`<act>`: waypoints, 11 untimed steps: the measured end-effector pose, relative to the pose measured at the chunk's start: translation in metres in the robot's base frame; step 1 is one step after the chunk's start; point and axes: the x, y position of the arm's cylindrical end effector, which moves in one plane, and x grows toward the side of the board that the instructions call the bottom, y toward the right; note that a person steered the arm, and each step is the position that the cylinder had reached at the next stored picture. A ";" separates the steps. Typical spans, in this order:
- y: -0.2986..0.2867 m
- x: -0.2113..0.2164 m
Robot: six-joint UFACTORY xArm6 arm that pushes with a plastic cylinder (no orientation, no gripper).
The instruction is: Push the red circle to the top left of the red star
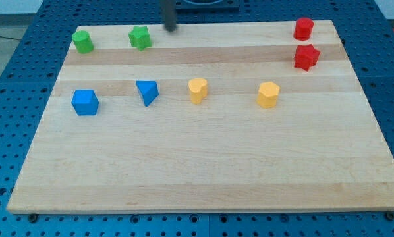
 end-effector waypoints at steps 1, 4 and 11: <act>0.046 0.000; 0.187 -0.002; 0.257 0.077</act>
